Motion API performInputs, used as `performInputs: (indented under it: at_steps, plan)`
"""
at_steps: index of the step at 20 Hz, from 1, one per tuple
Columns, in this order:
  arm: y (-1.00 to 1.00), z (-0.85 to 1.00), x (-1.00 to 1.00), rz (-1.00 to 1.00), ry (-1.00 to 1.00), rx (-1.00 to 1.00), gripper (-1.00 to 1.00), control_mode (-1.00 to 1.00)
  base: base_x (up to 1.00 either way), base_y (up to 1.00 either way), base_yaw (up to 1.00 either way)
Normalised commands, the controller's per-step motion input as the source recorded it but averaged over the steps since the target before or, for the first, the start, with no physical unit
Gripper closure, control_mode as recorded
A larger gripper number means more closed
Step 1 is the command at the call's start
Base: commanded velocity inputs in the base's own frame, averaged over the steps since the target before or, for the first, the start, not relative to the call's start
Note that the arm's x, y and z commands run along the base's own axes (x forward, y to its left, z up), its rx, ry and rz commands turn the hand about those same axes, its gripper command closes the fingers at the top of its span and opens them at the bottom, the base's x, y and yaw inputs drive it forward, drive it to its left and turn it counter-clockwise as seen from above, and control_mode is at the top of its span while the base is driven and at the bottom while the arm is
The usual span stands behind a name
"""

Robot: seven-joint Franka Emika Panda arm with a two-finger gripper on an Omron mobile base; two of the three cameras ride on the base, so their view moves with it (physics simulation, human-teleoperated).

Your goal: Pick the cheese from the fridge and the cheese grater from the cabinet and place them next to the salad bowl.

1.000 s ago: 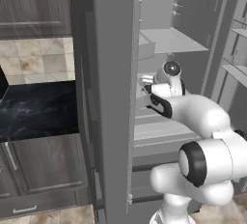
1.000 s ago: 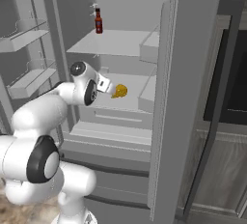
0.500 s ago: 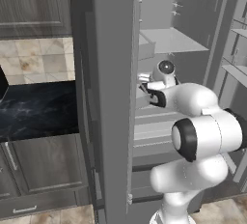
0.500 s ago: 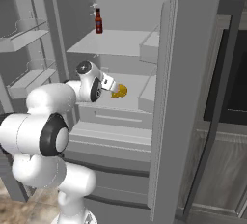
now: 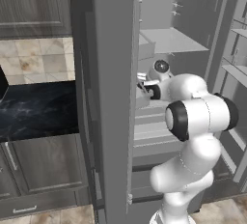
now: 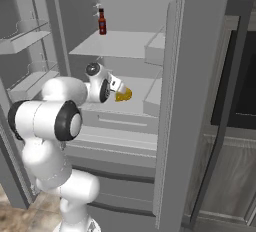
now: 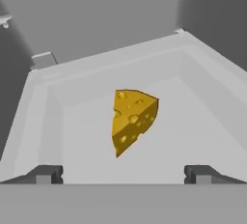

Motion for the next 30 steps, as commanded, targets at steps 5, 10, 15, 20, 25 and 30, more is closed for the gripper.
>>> performInputs:
  at_steps: [5, 10, 15, 20, 25, 30]
  plan:
    - [-0.07, -0.22, 0.41, 0.00, 0.02, 0.00, -1.00, -1.00, 0.00, 0.00, 0.00]
    - [-0.10, -0.21, 0.21, 0.00, 0.00, 0.00, -1.00, -1.00, 0.00, 0.00, 0.00]
    - [-0.01, -0.23, 0.35, 0.00, 0.00, 0.00, -1.00, -1.00, 0.00, 0.00, 0.00]
    - [0.00, -0.21, 0.39, 0.00, 0.01, 0.00, -1.00, -1.00, 0.00, 0.00, 0.00]
    - [0.00, -0.22, 0.42, 0.00, 0.03, 0.00, -1.00, -1.00, 0.00, 0.00, 0.00]
    - [-0.02, -0.28, 0.35, -0.01, 0.07, 0.00, -1.00, -1.00, 0.00, 0.00, 0.00]
